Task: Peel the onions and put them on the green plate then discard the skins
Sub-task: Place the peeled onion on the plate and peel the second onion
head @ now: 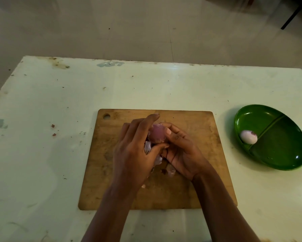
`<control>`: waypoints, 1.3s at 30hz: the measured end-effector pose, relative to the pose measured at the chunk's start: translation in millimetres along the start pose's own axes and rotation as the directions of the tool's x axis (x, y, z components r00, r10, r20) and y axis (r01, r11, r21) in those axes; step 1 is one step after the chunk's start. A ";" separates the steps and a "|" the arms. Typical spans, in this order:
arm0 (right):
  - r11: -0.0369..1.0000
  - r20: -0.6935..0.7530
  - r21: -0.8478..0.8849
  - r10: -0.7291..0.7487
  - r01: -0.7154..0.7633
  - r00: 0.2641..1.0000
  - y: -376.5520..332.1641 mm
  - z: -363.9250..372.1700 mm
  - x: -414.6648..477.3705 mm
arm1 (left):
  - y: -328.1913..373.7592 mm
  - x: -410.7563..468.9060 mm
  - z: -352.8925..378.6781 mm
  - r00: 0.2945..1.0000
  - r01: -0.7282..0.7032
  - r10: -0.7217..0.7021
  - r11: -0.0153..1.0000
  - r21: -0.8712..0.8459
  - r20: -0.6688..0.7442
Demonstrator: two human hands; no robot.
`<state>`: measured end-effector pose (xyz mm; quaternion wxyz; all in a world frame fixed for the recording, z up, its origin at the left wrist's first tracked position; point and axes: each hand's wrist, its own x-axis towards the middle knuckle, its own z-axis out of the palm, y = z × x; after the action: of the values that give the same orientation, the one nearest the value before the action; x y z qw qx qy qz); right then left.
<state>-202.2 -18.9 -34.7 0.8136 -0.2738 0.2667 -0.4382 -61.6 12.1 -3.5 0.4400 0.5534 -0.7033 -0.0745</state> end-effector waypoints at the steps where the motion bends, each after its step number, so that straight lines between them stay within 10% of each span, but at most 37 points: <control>1: 1.000 0.002 -0.003 -0.001 0.001 1.000 0.1 0.2 0.1 | 0.0 -0.1 0.1 1.000 0.006 -0.006 1.000 0.002 0.006; 31: 0.999 0.026 0.028 -0.027 0.026 0.999 -3.9 6.2 -1.0 | 4.7 -3.2 1.0 0.998 0.056 -0.055 0.998 0.005 -0.023; 39: 0.999 0.001 -0.005 -0.032 0.032 1.000 -5.9 7.4 -1.2 | 3.5 2.9 -3.6 0.977 0.185 -0.205 0.950 -0.251 -0.055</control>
<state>-201.1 -19.1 -25.3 0.8059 -0.2803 0.2632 -0.4501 -61.5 12.3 2.3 0.5231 0.5645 -0.6123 -0.1812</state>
